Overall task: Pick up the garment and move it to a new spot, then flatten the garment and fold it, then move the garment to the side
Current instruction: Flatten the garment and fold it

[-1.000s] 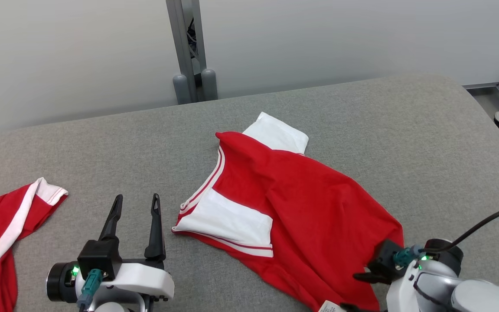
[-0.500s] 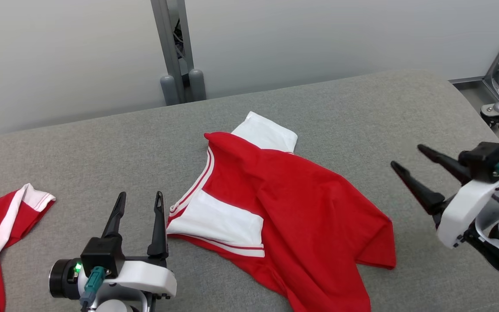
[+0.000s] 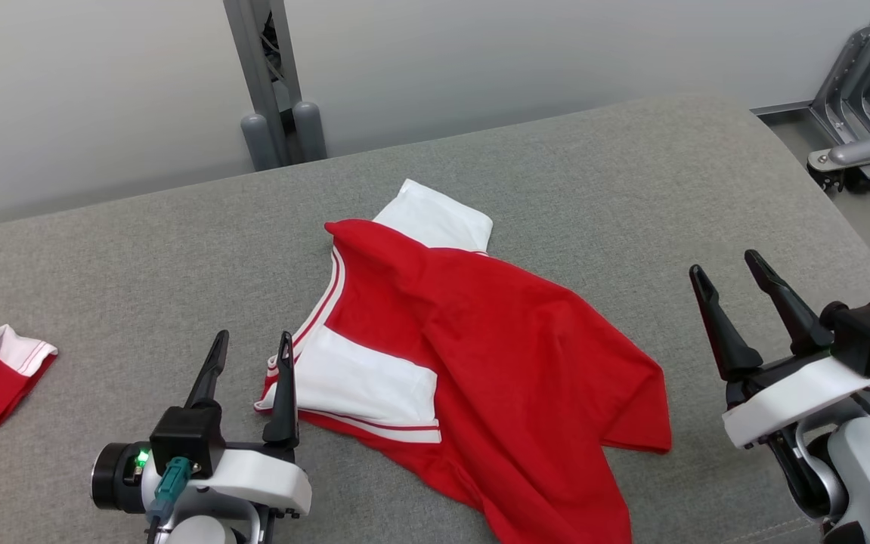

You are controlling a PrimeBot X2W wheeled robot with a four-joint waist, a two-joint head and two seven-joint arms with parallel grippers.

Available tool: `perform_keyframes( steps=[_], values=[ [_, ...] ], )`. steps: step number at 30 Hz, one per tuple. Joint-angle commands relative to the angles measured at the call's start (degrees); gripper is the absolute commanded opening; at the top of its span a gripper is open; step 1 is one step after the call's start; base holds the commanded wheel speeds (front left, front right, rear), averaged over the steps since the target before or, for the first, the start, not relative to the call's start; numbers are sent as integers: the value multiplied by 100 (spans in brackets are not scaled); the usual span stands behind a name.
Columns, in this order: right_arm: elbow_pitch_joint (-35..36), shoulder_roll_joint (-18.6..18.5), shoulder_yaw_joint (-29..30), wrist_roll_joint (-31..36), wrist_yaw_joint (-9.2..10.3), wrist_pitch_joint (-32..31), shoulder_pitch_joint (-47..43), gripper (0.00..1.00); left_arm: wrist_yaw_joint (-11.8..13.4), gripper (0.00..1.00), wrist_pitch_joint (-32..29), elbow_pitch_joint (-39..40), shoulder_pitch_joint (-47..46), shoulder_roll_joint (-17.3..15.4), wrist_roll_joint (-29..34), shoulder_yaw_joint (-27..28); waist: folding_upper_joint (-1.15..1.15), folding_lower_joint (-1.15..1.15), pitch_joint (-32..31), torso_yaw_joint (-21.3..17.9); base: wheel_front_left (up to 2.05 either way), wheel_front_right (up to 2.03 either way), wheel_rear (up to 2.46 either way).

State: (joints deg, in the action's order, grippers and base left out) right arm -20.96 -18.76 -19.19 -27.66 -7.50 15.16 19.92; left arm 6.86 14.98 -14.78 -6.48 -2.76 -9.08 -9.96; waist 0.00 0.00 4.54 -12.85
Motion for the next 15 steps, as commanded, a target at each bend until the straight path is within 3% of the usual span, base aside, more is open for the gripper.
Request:
perform_keyframes(
  steps=[1, 9, 15],
  values=[
    [67, 37, 78, 108, 2, 10, -49, 100, -33, 100, 16, -20, -129, -25, 48, 19, 0, 0, 22, -24, 0, 0, 0],
    [277, 221, 114, 253, 2, 12, -207, 100, -245, 100, 16, -238, -340, -22, 258, 183, 0, 0, 140, -82, 0, 0, 0],
    [241, 262, 113, 293, 2, 12, -252, 100, -642, 100, 16, -909, -535, -57, 362, 126, 0, 0, 190, -72, 0, 0, 0]
  ],
)
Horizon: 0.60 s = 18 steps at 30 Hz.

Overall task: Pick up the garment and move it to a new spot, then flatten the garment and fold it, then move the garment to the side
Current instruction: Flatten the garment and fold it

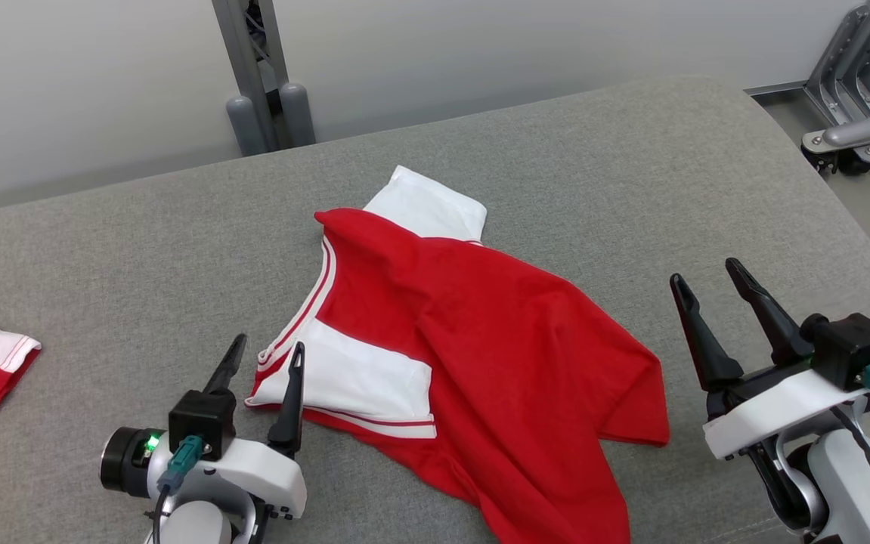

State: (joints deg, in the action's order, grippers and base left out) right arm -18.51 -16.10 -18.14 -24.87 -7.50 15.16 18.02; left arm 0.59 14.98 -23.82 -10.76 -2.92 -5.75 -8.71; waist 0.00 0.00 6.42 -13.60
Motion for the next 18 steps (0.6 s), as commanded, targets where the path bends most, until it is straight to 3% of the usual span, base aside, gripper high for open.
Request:
perform_keyframes(
  steps=[1, 16, 17, 18],
  values=[
    [-19, 8, -1, 23, 2, 12, -65, 100, -90, 100, 16, -179, -127, -59, 40, -17, 0, 0, 9, 6, 0, 0, 0],
    [-164, 117, -99, 73, 2, 13, -1, 100, -623, 100, 16, -2187, -808, -136, 258, -502, 0, 0, 34, 16, 0, 0, 0],
    [-169, 122, -99, 69, 2, 13, 3, 100, -651, 97, 16, -2309, -863, -150, 271, -554, 0, 0, 38, 10, 0, 0, 0],
    [-175, 124, -95, 65, 2, 13, 4, 100, -674, 83, 16, -2411, -909, -154, 278, -604, 0, 0, 42, 4, 0, 0, 0]
  ],
)
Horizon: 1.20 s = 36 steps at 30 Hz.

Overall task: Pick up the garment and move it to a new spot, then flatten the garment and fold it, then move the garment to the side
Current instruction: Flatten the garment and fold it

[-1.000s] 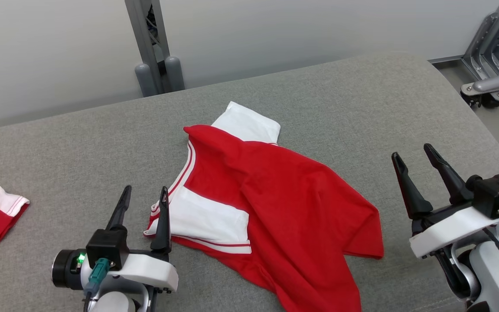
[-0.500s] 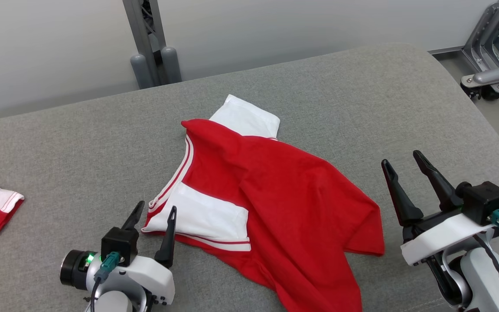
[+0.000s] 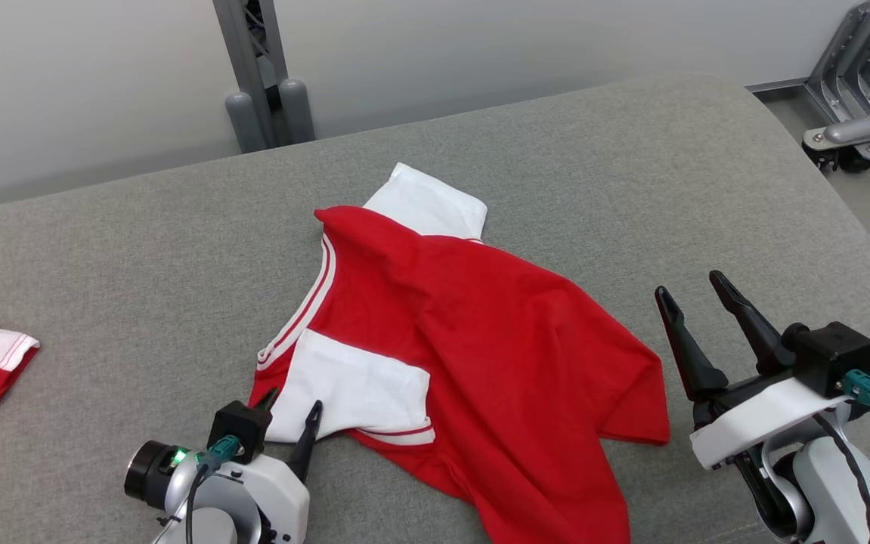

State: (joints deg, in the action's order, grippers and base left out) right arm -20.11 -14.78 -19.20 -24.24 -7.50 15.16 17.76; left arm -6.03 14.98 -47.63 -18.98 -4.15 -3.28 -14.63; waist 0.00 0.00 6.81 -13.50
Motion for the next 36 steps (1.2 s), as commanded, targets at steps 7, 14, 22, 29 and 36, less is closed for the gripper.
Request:
perform_keyframes(
  steps=[7, 14, 22, 29, 36],
  values=[
    [-70, 24, 10, -4, 2, 13, 7, 100, -96, 19, 3, -617, -280, -54, -92, -202, 0, 0, -25, -53, 0, 0, 0],
    [-125, 37, -33, 14, 2, 13, -46, 100, -109, 0, 9, -570, -358, -32, -228, -227, 0, 0, -110, -61, 0, 0, 0],
    [-213, 24, -116, 10, 2, 13, -80, 100, 89, 0, 9, 959, -137, 27, -789, 525, 0, 0, -261, -46, 0, 0, 0],
    [-247, 0, -152, 0, 2, 13, -7, 100, 135, 0, 10, 2766, 38, 88, -1031, 1466, 0, 0, -322, -71, 0, 0, 0],
    [-250, 3, -136, 32, 2, 13, 57, 100, 0, 0, 9, 4465, -246, 111, -1398, 2621, 0, 0, -312, -124, 0, 0, 0]
  ],
)
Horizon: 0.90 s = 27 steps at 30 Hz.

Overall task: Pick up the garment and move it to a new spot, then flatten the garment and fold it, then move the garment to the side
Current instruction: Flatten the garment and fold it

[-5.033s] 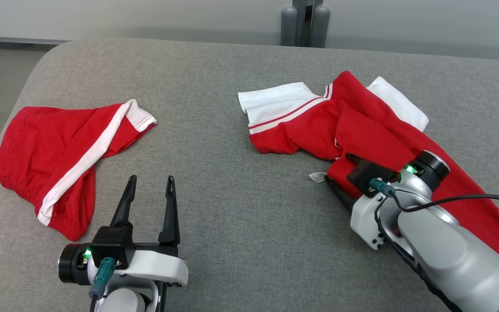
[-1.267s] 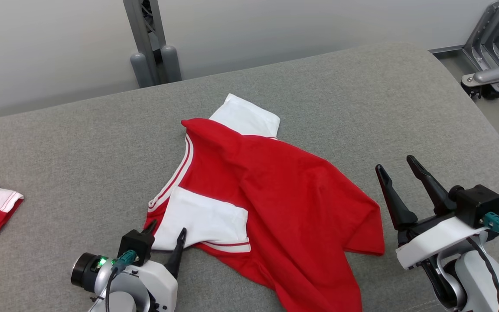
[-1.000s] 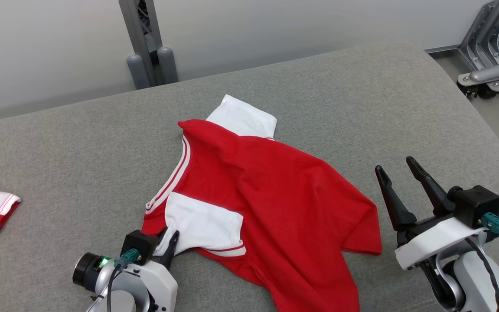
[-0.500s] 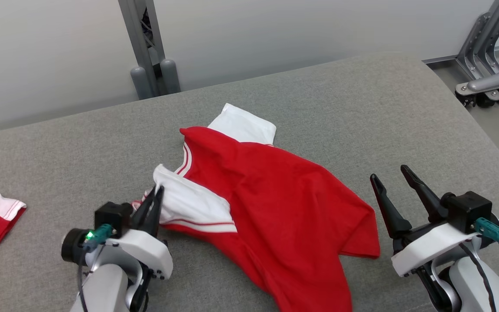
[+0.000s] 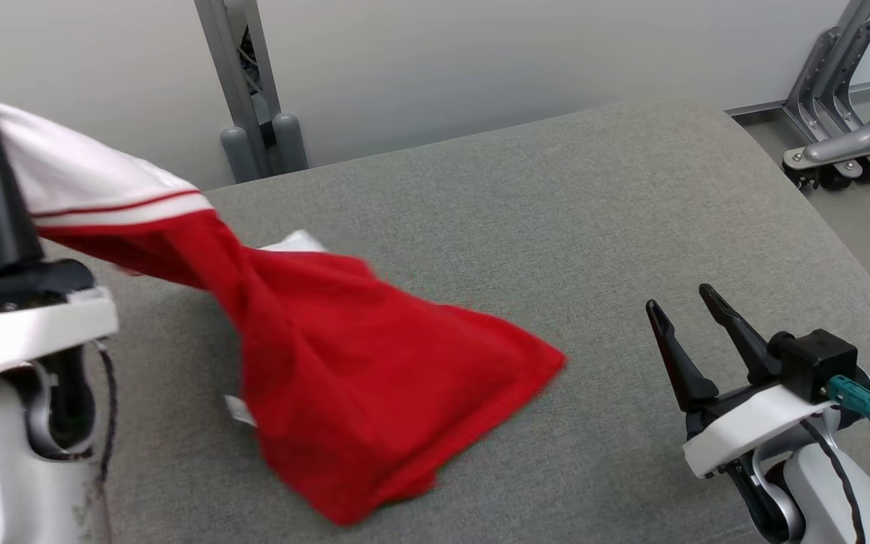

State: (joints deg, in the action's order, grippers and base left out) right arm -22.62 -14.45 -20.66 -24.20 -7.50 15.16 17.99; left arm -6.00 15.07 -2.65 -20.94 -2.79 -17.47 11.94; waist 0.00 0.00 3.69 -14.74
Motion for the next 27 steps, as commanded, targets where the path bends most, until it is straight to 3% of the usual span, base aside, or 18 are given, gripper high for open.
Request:
perform_keyframes(
  steps=[1, 10, 19, 27],
  values=[
    [0, -33, 15, 35, 2, 13, 39, 100, -21, 0, 1, 129, -124, -27, -69, 126, 0, 0, 1, -5, 0, 0, 0],
    [-4, -24, 54, 80, 2, 13, 86, 100, -161, 0, 0, 754, -1181, -18, -291, 1056, 0, 0, 1, -32, 0, 0, 0],
    [-29, 111, 112, 128, 2, 13, 26, 100, -148, 0, 0, 658, -1672, -706, -912, -382, 0, 0, -35, -281, 0, 0, 0],
    [-5, 264, 194, 199, 2, 13, -20, 100, -148, 0, 0, 138, -1380, -816, -1062, -1103, 0, 0, 27, -666, 0, 0, 0]
  ],
)
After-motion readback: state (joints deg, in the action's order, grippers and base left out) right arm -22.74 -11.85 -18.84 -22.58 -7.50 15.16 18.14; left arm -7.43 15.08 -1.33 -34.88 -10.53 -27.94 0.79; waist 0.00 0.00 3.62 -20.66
